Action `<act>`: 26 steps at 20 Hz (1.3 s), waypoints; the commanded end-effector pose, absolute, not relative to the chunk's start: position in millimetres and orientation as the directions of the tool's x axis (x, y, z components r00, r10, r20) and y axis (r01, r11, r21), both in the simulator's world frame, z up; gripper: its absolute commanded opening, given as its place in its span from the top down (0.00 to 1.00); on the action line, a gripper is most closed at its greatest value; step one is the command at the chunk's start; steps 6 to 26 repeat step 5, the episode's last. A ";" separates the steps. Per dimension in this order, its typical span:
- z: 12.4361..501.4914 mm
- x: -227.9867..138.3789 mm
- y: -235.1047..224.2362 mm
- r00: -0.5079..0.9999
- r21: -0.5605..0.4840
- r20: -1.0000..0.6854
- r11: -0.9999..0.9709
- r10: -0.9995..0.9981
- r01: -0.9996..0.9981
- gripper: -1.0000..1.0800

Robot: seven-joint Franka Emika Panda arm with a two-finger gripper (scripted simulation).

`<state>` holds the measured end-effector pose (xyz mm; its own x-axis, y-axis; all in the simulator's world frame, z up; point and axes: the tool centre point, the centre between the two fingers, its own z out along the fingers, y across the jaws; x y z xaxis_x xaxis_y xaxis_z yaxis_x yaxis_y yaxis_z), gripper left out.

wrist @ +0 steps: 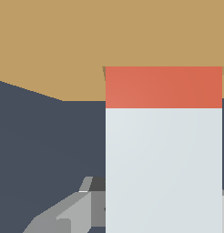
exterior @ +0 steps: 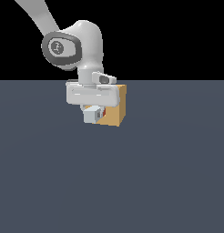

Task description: Insert the peg into the horizontal hole in a box.

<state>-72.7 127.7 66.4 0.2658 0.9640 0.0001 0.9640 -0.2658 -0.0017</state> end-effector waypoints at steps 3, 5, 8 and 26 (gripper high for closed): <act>68.2 -66.8 140.6 0.268 0.002 0.002 -0.268 0.964 0.964 1.00; 68.2 -66.3 141.7 0.268 0.002 0.002 -0.268 0.964 0.964 1.00; 68.2 -66.3 141.7 0.268 0.002 0.002 -0.268 0.964 0.964 1.00; 68.2 -66.3 141.7 0.268 0.002 0.002 -0.268 0.964 0.964 1.00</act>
